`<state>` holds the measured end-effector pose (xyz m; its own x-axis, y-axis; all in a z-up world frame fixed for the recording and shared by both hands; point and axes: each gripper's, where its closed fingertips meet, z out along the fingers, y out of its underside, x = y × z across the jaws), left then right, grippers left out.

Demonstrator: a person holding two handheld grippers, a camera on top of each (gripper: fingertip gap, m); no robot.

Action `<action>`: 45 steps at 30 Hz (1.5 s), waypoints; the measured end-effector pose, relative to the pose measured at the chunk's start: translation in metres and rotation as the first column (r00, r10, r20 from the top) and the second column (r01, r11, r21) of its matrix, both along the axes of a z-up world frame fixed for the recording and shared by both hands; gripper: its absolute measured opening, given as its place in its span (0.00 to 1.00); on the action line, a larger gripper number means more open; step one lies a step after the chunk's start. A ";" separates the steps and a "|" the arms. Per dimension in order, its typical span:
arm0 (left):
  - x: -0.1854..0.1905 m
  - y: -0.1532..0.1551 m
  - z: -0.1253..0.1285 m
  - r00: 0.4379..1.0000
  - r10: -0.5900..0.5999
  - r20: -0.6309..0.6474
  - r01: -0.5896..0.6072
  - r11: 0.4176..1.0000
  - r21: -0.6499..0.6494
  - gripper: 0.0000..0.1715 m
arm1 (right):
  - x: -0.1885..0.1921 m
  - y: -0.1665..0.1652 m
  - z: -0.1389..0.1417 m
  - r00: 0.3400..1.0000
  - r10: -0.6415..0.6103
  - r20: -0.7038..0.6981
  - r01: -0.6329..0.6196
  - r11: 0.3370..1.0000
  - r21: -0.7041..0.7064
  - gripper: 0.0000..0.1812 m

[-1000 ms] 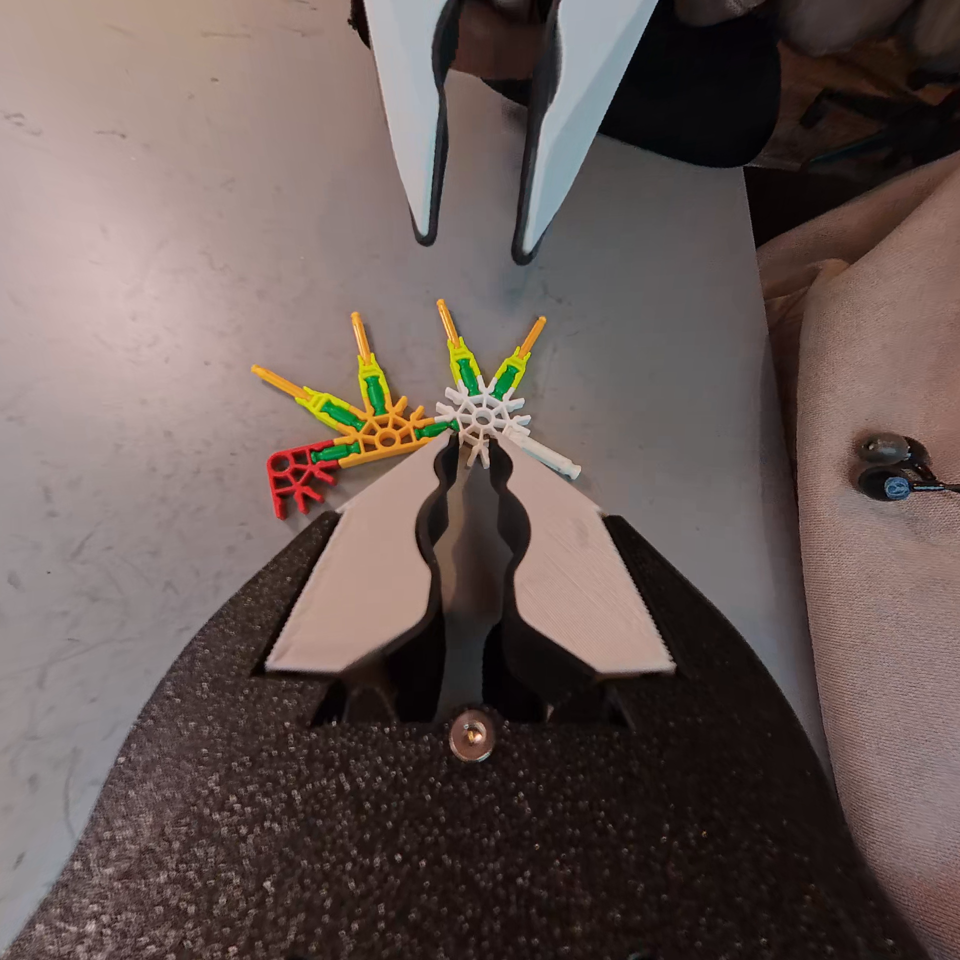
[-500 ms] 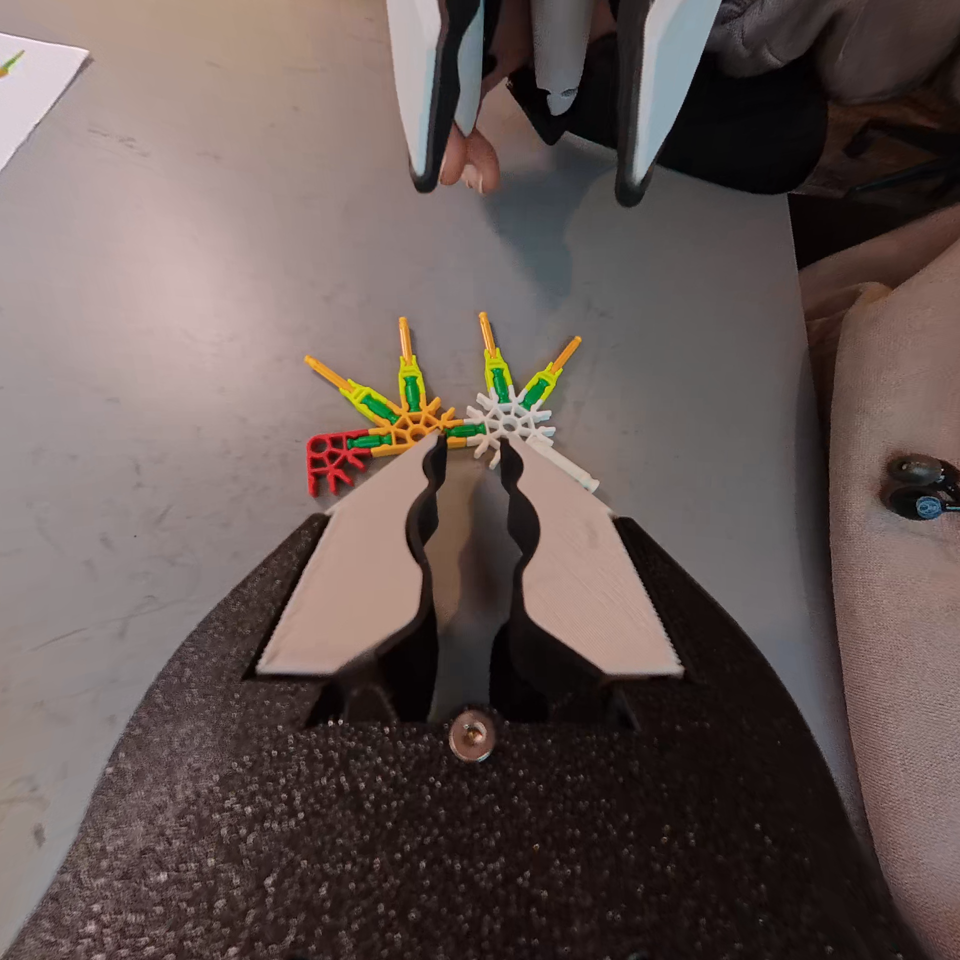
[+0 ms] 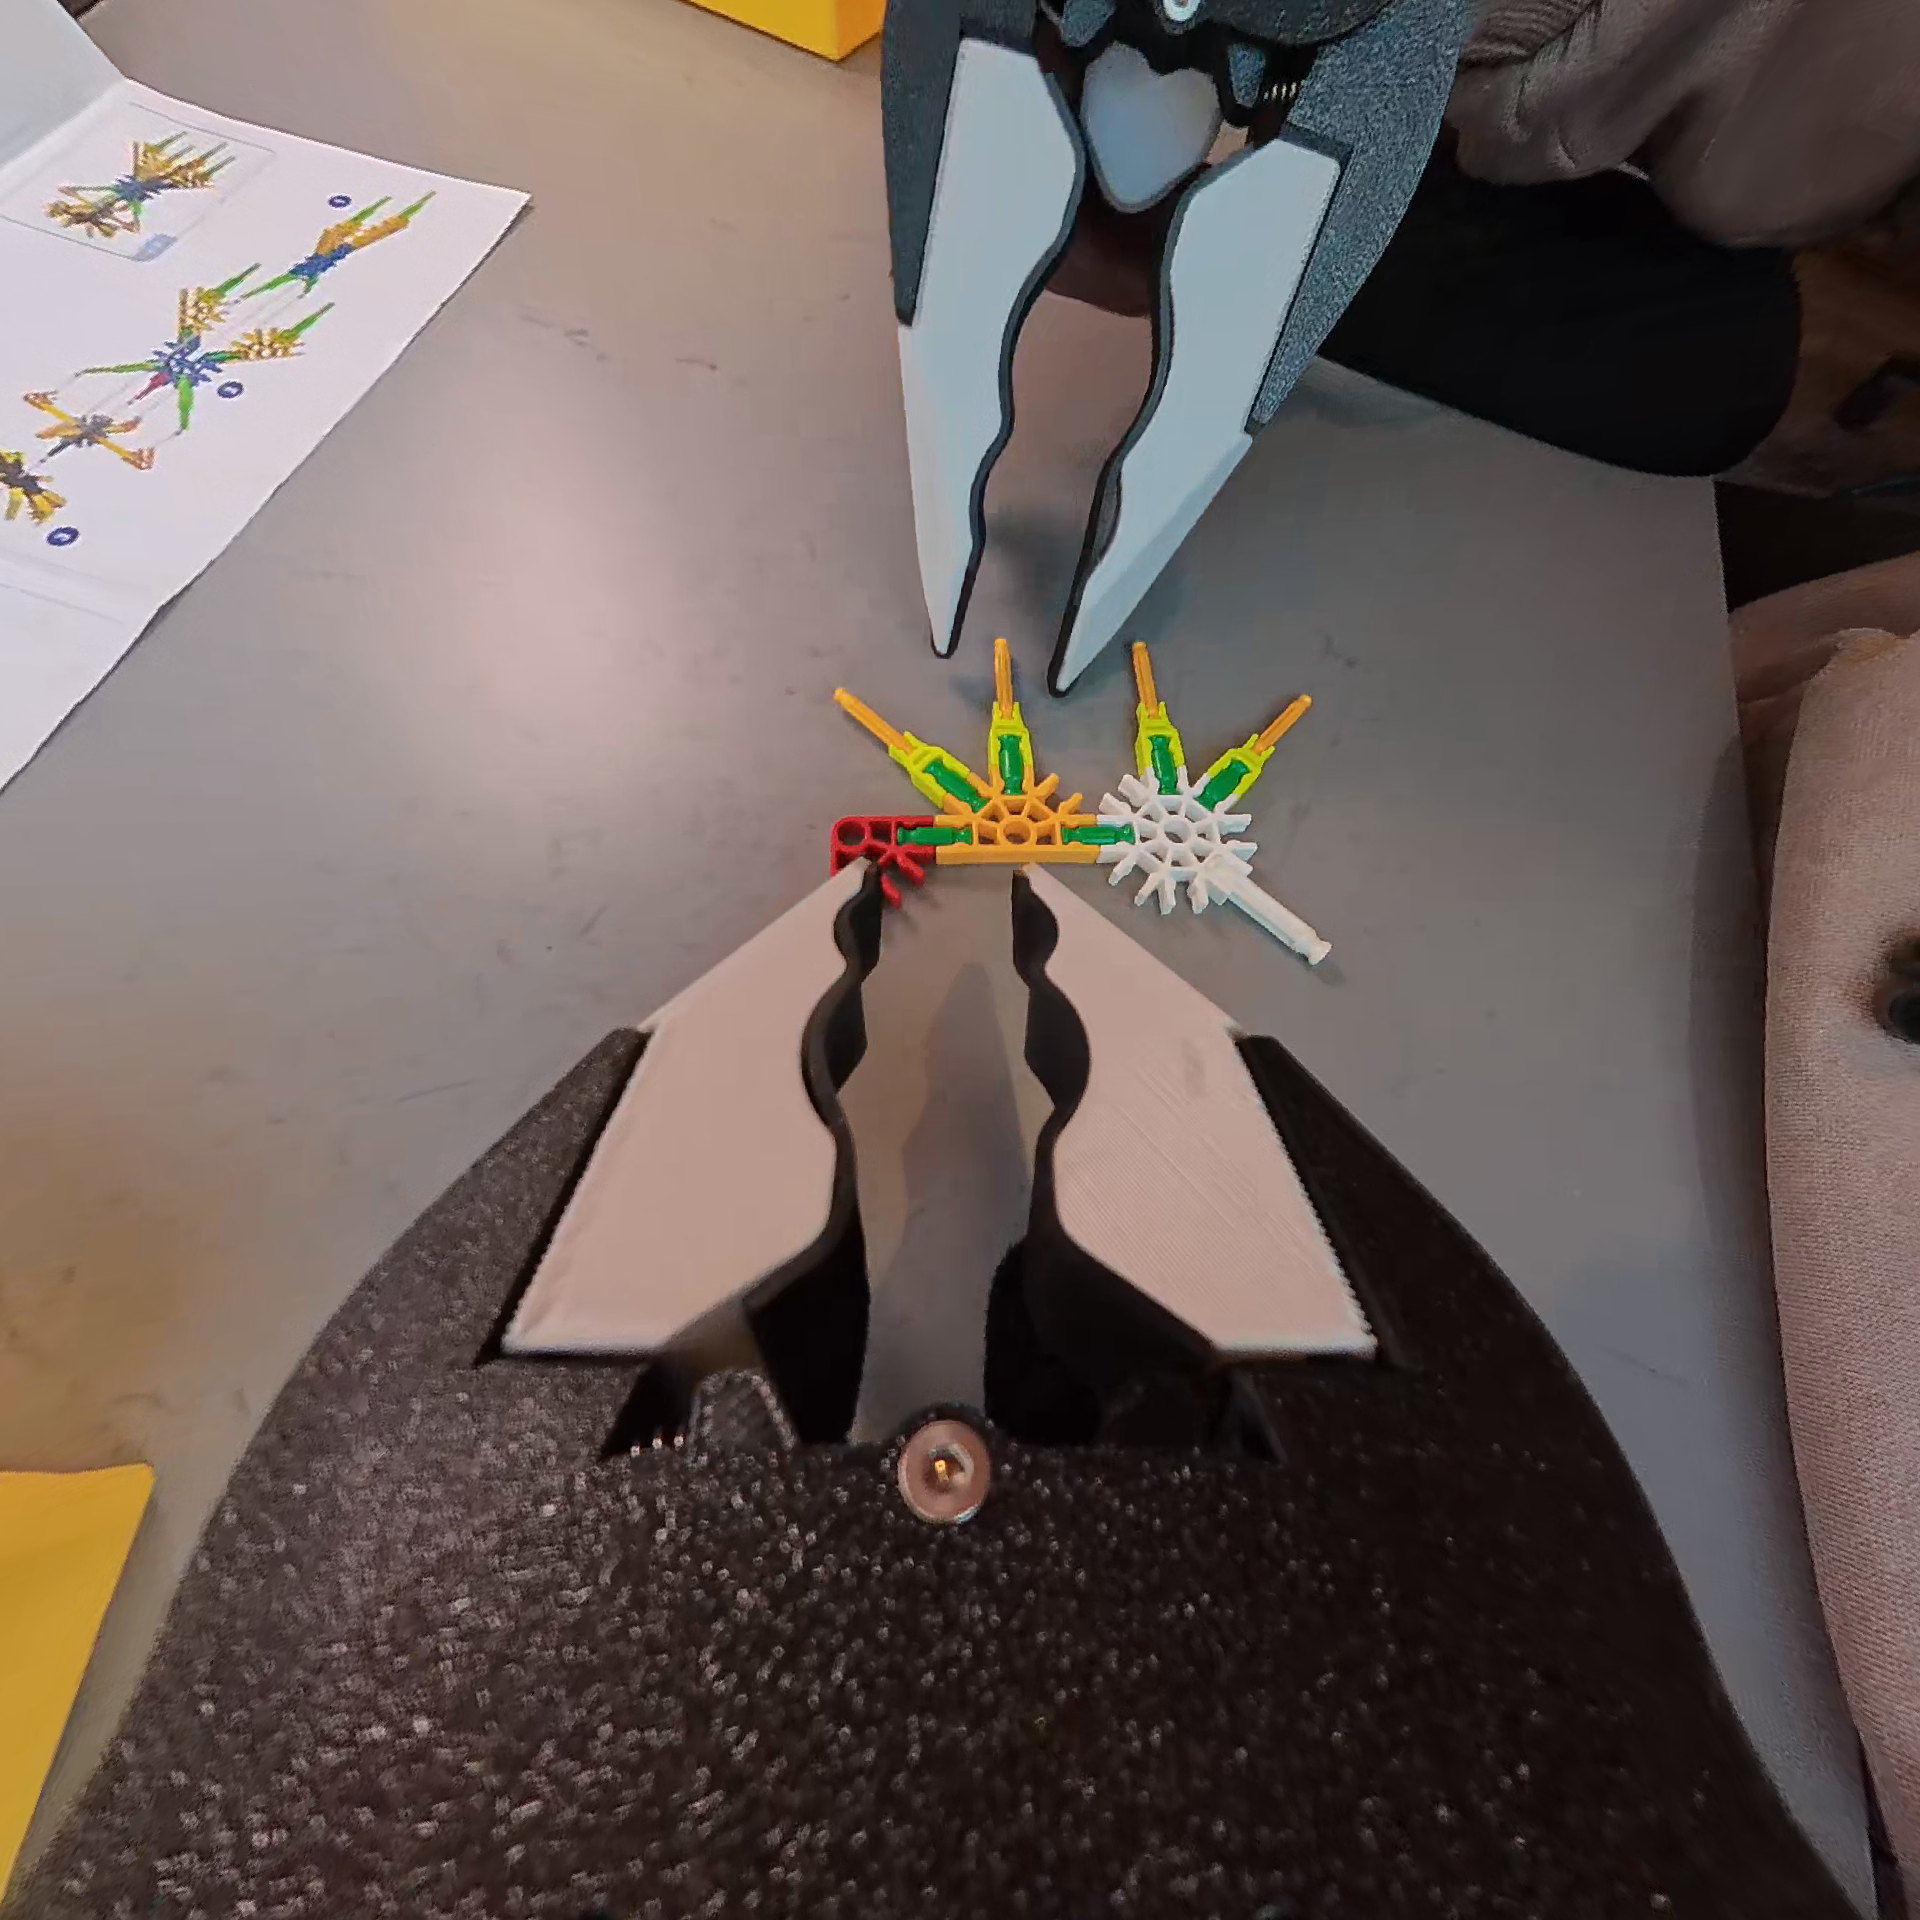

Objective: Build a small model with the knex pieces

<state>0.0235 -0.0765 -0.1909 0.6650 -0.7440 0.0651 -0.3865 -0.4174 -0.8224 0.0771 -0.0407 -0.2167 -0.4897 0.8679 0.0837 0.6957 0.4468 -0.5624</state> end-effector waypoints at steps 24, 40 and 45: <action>0.002 0.005 -0.012 0.995 0.040 -0.093 -0.039 0.999 0.022 0.14 | 0.026 0.038 0.027 0.898 -0.424 -0.117 0.419 0.906 -0.062 0.18; -0.016 0.022 -0.010 0.993 0.116 -0.008 -0.116 0.993 -0.009 0.15 | 0.010 0.029 -0.001 0.998 0.024 0.058 -0.015 0.990 -0.140 0.11; -0.019 0.019 -0.016 0.994 0.110 -0.013 -0.111 0.993 -0.043 0.17 | -0.014 0.023 -0.002 0.997 0.075 -0.013 -0.076 0.993 -0.095 0.14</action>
